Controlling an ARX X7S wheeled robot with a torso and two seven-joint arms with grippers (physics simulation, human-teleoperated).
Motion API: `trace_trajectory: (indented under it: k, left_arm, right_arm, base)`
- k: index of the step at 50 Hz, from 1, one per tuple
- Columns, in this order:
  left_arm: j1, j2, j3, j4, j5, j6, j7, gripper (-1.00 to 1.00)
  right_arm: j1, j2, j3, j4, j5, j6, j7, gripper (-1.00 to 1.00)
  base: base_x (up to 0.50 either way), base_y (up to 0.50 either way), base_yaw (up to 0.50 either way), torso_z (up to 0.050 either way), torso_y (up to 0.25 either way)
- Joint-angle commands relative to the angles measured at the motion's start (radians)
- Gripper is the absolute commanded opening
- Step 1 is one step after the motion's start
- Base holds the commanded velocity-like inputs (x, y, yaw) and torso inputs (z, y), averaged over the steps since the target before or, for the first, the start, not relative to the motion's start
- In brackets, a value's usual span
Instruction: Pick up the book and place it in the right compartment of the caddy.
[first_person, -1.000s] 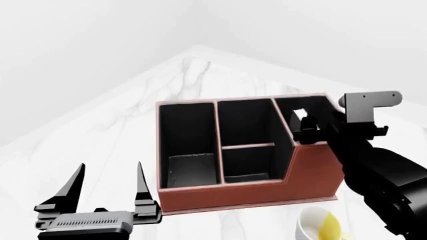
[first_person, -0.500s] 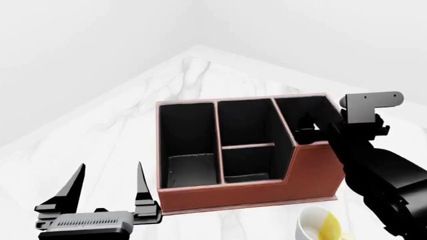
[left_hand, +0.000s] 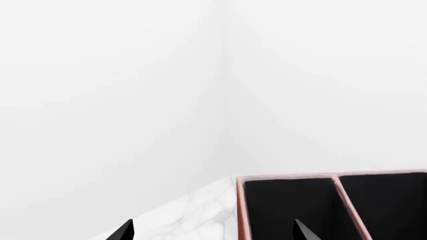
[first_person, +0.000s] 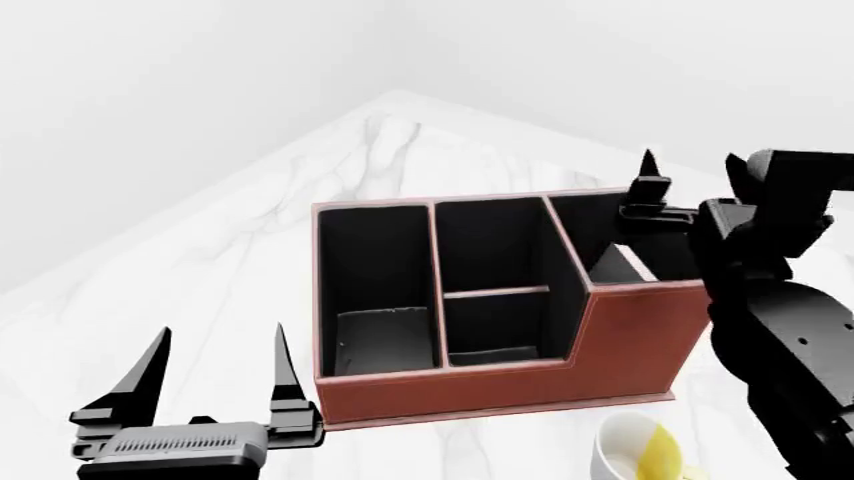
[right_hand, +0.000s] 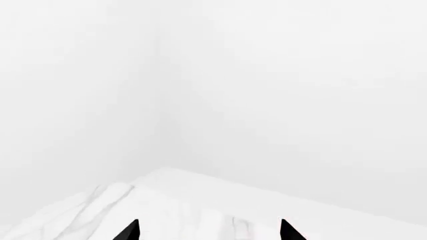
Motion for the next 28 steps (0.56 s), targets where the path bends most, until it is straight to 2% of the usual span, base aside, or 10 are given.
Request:
trace_trajectory:
  k: [1,28]
  left_arm:
    - [0.001,-0.002,-0.001,0.003,-0.003,0.002,-0.003,1.00]
    - [0.008,-0.008,-0.008,0.011,-0.013,0.024,-0.009,1.00]
  right_arm:
    - [-0.040,0.000,0.101,-0.123,-0.024,-0.179,0.026,1.00]
    - [-0.168,0.075,0.235,-0.372,-0.002,-0.274,0.098,1.00]
  base:
    - [0.00,0.00,0.00,0.000,0.000]
    - [0.00,0.00,0.00,0.000,0.000]
